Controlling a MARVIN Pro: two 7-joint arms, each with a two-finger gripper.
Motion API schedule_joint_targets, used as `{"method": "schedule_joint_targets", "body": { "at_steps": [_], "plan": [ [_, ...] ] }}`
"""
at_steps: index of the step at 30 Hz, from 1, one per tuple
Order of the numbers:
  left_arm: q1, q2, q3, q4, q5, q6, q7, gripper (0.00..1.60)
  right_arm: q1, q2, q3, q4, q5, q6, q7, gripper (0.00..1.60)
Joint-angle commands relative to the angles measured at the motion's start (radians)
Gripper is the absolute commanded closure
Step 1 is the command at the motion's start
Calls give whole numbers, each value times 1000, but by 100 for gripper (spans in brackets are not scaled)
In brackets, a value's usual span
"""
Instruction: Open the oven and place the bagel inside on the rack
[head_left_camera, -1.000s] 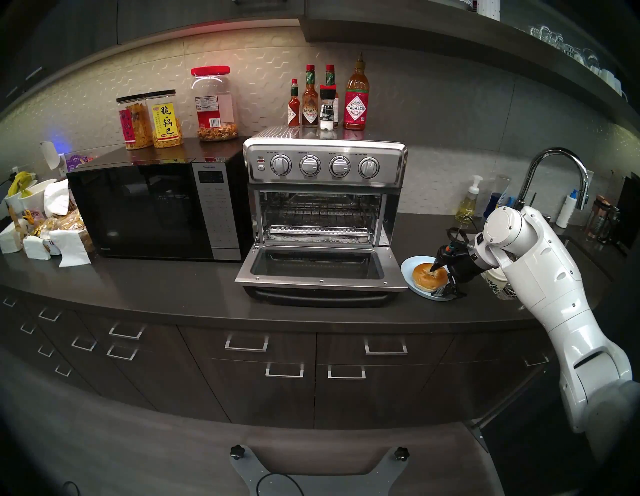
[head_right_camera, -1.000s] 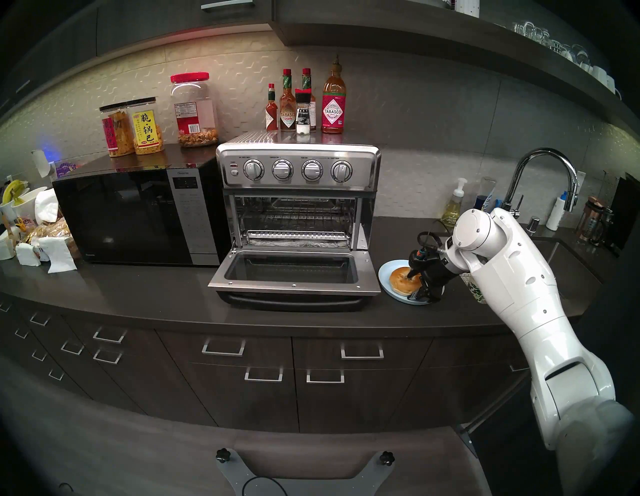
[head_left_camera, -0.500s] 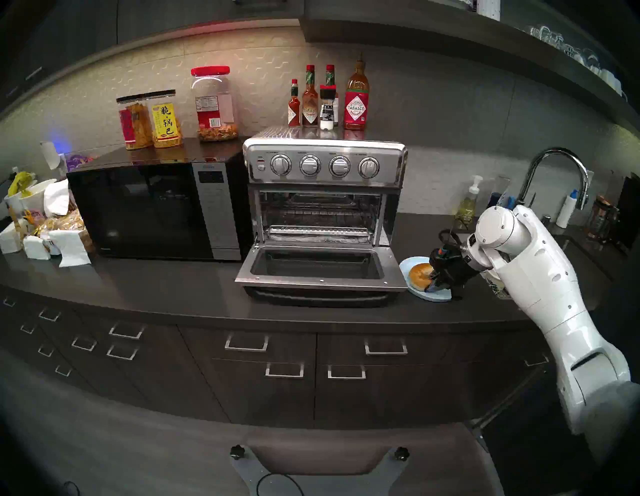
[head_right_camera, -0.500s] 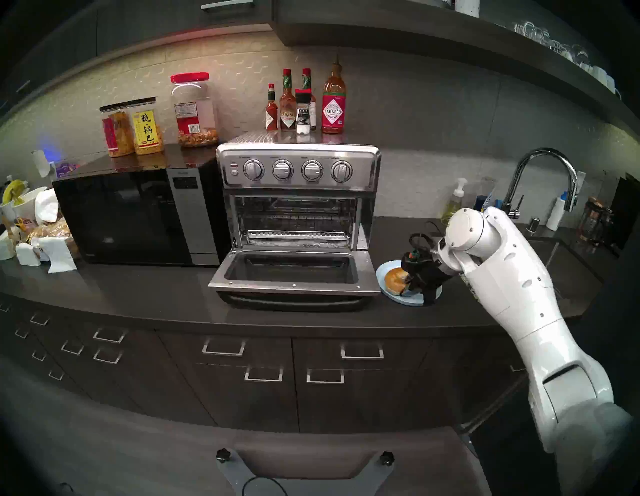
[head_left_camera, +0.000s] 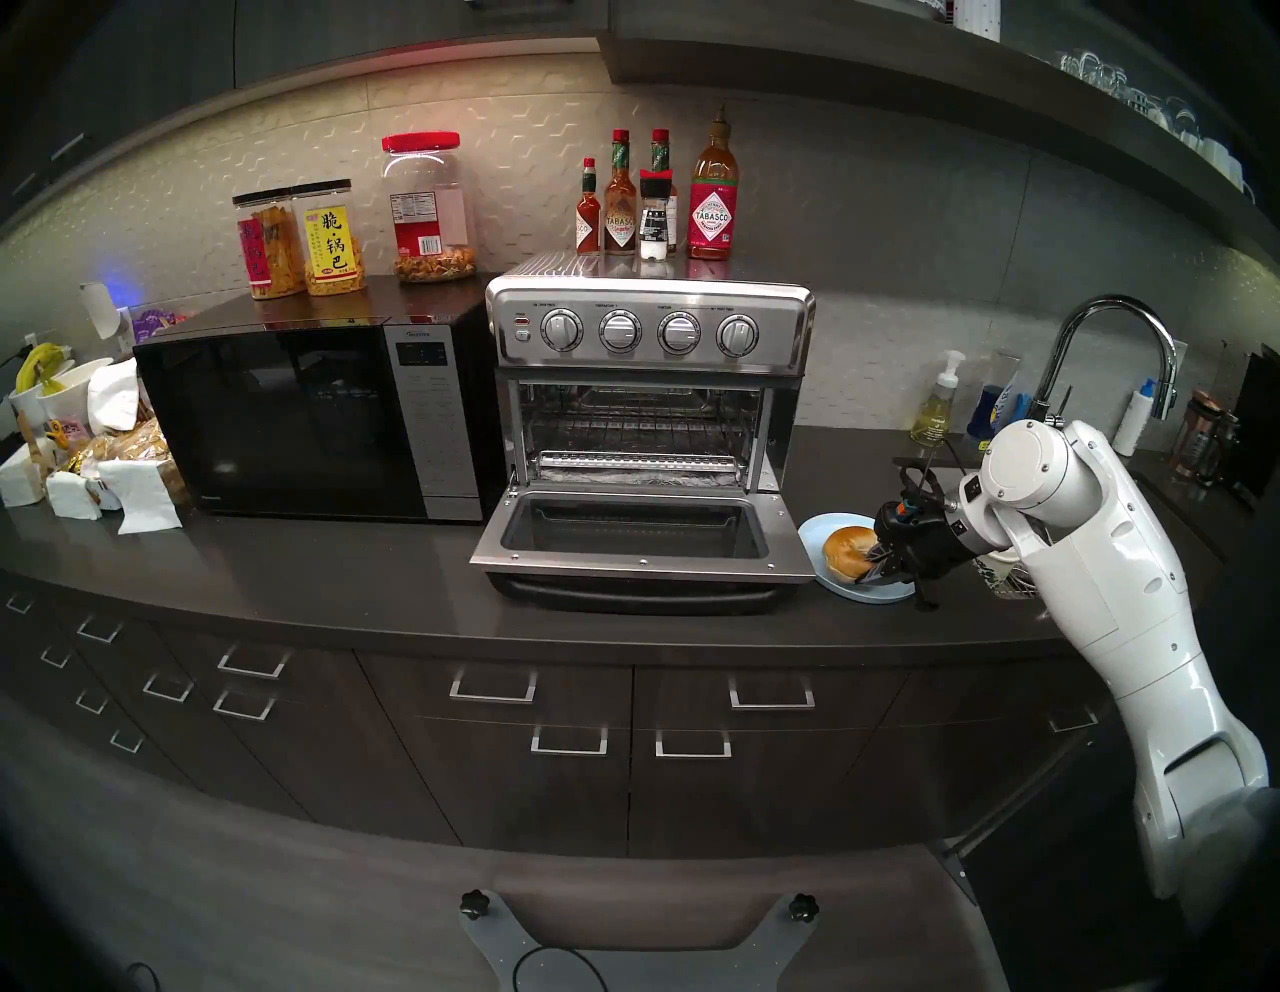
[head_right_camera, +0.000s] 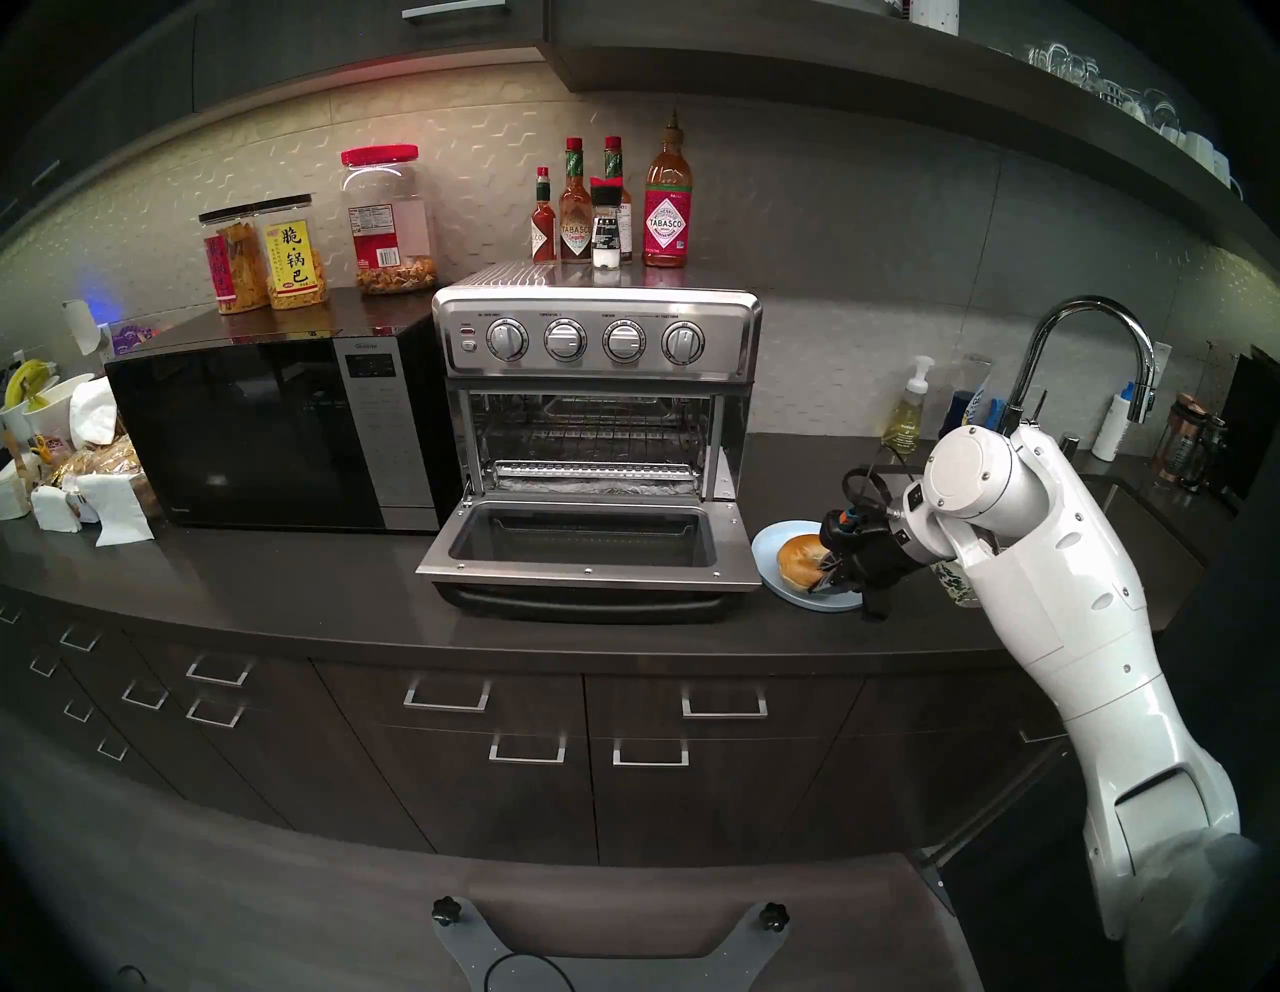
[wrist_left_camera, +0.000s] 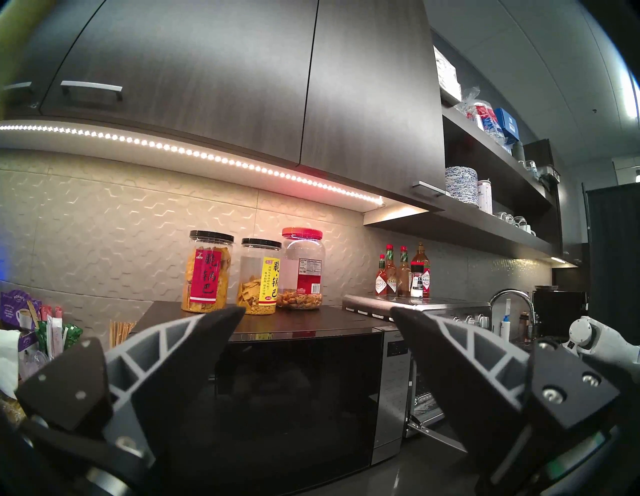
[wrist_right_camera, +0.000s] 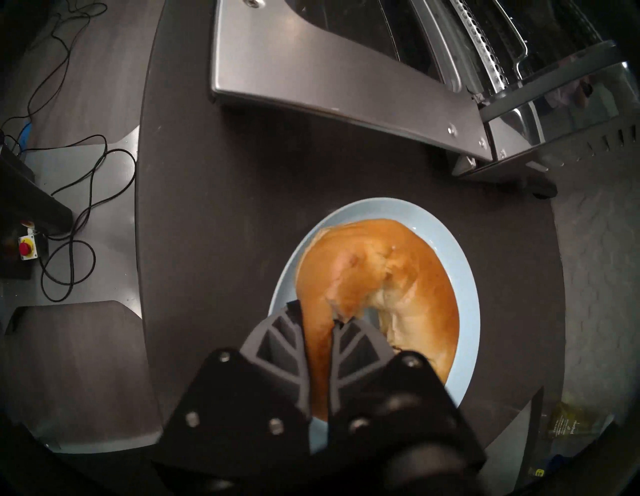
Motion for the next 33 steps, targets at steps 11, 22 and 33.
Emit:
{"method": "schedule_joint_targets", "body": {
  "at_steps": [11, 22, 33],
  "plan": [
    [-41, 21, 15, 2, -1, 0, 0, 0, -162, 64, 155, -247, 69, -5, -13, 160],
    [-58, 21, 30, 5, 1, 0, -3, 0, -235, 35, 187, -404, 84, 48, -25, 160],
    [-75, 21, 46, 9, 3, 1, -5, 0, -275, 18, 182, -560, 58, 134, -38, 160]
  ]
}}
